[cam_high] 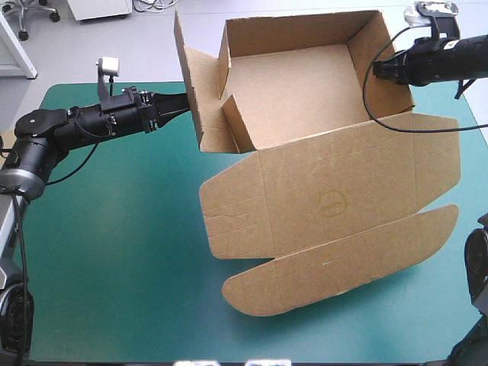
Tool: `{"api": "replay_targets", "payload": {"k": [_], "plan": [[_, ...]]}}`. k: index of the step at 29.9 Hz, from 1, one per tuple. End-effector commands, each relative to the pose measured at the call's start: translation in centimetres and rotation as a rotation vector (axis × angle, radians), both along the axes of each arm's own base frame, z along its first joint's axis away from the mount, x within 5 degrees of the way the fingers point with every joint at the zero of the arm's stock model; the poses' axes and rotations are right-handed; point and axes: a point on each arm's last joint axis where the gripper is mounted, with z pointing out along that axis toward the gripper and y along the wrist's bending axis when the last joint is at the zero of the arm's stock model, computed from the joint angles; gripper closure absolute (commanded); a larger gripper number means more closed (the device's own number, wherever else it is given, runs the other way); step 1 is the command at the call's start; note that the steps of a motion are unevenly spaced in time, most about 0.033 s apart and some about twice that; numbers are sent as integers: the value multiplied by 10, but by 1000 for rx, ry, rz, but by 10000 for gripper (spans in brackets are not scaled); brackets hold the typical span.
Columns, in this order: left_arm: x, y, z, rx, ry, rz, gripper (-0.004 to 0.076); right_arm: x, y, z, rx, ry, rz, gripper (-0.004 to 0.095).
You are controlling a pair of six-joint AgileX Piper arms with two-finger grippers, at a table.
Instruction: Fold the box
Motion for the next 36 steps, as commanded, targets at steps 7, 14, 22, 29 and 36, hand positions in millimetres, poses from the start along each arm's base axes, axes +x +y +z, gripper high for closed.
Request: {"api": "replay_targets", "payload": {"k": [7, 14, 22, 29, 36], "plan": [[-15, -3, 29, -114, -40, -45, 369, -16, 3, 31, 50, -130, -9, 911], [-16, -4, 30, -124, -41, -64, 328, -16, 3, 31, 51, -131, -10, 911], [-20, -13, 38, -203, -34, -105, 328, -15, 12, 29, 21, -134, 0, 911], [-22, -24, 36, -186, -26, -123, 328, -7, 24, 23, 22, -124, 21, 911], [-20, -26, 35, -163, -20, -98, 325, -3, 24, 18, 25, -107, 21, 911]]}}
